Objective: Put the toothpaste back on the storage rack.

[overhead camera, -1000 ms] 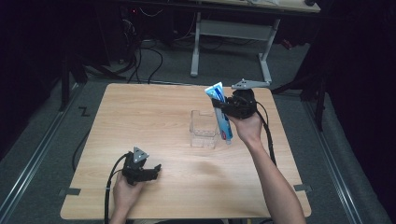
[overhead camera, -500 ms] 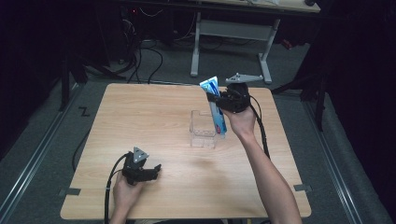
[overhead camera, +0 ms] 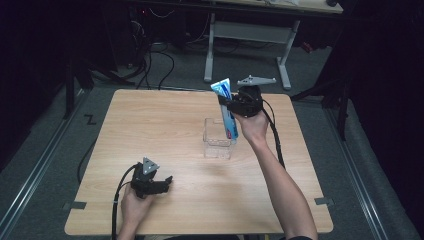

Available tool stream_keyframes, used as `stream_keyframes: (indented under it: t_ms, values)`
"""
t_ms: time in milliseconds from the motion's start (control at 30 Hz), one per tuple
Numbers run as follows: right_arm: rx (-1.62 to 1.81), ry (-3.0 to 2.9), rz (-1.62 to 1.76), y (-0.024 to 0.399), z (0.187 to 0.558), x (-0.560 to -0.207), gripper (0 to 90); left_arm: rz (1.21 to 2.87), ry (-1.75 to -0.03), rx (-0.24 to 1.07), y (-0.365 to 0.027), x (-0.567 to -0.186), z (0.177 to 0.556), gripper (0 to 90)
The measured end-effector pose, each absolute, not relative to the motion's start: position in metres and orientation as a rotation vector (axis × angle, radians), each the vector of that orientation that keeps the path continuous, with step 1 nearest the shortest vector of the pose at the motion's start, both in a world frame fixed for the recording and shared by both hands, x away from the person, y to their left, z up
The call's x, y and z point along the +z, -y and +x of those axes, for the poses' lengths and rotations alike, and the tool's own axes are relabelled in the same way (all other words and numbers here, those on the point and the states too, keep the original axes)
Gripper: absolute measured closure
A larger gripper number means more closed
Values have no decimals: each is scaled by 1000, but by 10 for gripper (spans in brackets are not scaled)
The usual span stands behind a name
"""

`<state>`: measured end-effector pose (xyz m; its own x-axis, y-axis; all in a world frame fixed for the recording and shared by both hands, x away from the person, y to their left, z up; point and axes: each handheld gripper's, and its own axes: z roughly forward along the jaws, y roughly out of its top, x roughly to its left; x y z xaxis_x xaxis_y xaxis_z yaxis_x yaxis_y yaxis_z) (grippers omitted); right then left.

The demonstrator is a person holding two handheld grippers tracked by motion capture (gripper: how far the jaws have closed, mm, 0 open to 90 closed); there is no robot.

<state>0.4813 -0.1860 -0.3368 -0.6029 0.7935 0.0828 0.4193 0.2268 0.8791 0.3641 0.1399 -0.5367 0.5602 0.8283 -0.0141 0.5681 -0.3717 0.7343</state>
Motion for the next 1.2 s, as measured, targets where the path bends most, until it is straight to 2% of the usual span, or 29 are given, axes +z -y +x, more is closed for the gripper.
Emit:
stream_keyframes:
  t_ms: [1200]
  values:
    - [1192,-2207,1069,165,497,-368,715,2083,-1117,470,-140,-537,364,194]
